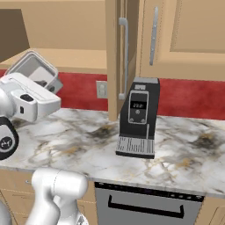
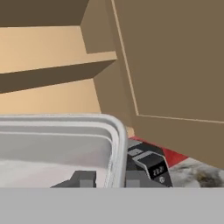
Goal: Retrieve the tupperware and aluminum foil from the cabinet and place them on the dining counter near the plate with carrot and squash to prepare for storing leftovers.
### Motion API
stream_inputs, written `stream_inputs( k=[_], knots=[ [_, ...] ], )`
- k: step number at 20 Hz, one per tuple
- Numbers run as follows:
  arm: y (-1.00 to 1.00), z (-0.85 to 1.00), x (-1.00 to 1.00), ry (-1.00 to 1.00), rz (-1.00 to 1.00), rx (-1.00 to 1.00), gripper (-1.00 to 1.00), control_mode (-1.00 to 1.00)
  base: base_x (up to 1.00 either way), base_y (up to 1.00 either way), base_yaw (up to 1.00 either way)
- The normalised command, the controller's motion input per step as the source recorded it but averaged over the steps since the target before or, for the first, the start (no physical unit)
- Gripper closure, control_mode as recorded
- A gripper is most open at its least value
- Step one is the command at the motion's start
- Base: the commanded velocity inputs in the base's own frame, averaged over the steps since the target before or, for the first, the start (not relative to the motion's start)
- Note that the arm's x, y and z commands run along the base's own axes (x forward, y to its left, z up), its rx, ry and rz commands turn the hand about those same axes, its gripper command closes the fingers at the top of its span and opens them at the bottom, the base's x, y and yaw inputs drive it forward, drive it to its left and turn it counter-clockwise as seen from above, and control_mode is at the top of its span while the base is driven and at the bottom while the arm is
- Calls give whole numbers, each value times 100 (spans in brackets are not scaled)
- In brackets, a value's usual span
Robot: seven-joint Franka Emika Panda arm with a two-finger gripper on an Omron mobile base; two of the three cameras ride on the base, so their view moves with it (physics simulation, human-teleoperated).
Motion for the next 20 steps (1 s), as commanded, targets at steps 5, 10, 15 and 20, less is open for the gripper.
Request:
stream_inputs(
  k=[5, 10, 15, 20],
  knots=[
    [-1, 0, 8, 8, 0, 0, 100, -100, 0, 0, 0],
    [0, 0, -3, 8, 2, 0, 100, -100, 0, 0, 0],
    [0, 0, 0, 0, 0, 0, 100, 100, -54, 0, 8],
    [0, 0, 0, 0, 0, 0, 100, 100, -98, 8, 25]
  ],
)
